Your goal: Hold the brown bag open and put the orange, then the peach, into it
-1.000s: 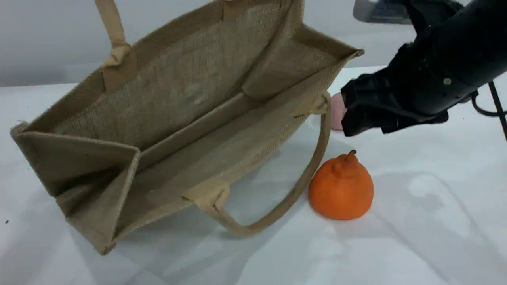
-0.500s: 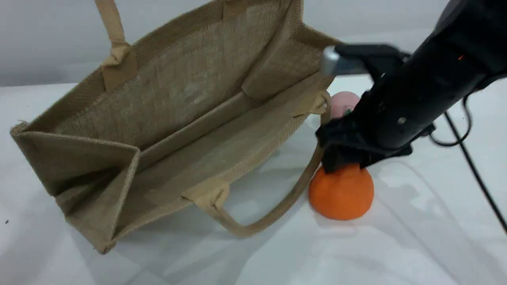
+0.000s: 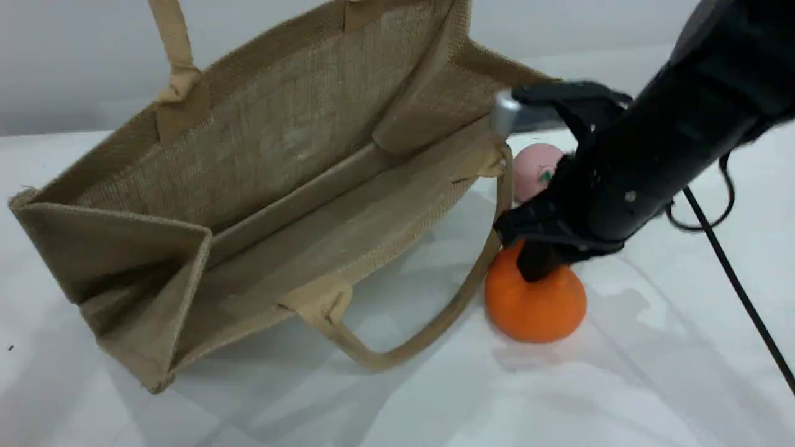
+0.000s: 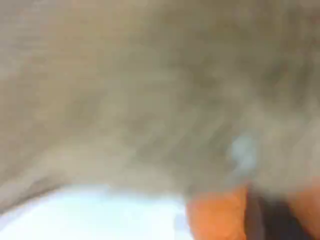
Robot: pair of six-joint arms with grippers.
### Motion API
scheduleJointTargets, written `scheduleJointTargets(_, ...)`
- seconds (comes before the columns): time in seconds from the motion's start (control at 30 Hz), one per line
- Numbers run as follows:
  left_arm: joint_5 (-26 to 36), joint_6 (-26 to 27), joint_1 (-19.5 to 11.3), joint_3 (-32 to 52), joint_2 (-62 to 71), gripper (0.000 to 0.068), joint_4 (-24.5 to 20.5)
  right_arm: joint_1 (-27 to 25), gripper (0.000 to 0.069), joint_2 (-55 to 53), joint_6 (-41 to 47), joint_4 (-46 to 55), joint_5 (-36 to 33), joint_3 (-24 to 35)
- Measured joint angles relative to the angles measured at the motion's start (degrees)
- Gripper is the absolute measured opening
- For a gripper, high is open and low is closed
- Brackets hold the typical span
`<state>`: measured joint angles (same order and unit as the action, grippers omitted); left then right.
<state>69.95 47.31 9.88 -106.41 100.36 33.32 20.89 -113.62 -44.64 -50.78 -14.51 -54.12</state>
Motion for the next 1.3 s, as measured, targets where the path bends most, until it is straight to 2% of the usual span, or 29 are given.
scheduleJointTargets(0.3, 0.0, 0.0, 0.0, 0.0, 0.05, 0.0092, -0.1, -4.5, 0.0036, 15.06, 1.54, 6.36, -10.88, 0.0)
scheduleJointTargets(0.4, 0.0, 0.0, 0.0, 0.0, 0.05, 0.0092, -0.12, -4.88, 0.0036, 20.38, 4.17, 8.02, -12.06, 0.0)
scheduleJointTargets(0.6, 0.0, 0.0, 0.0, 0.0, 0.05, 0.0092, -0.12, -3.8, 0.0036, 26.89, 3.44, 3.76, -14.89, 0.0)
scheduleJointTargets(0.77, 0.0, 0.0, 0.0, 0.0, 0.05, 0.0092, -0.06, 1.66, 0.0036, 25.6, -0.62, -3.13, -10.56, 0.0)
scheduleJointTargets(1.0, 0.0, 0.0, 0.0, 0.0, 0.05, 0.0092, 2.61, 12.24, 0.0036, 20.24, -10.13, -16.07, 2.57, -0.93)
scheduleJointTargets(1.1, 0.0, 0.0, 0.0, 0.0, 0.05, 0.0092, 2.61, 14.81, 0.0036, 16.19, -14.59, -21.08, 5.98, -3.5)
scheduleJointTargets(1.3, 0.0, 0.0, 0.0, 0.0, 0.05, 0.0092, 2.61, 16.84, 0.0039, 5.95, -21.04, -24.95, 4.75, -12.58)
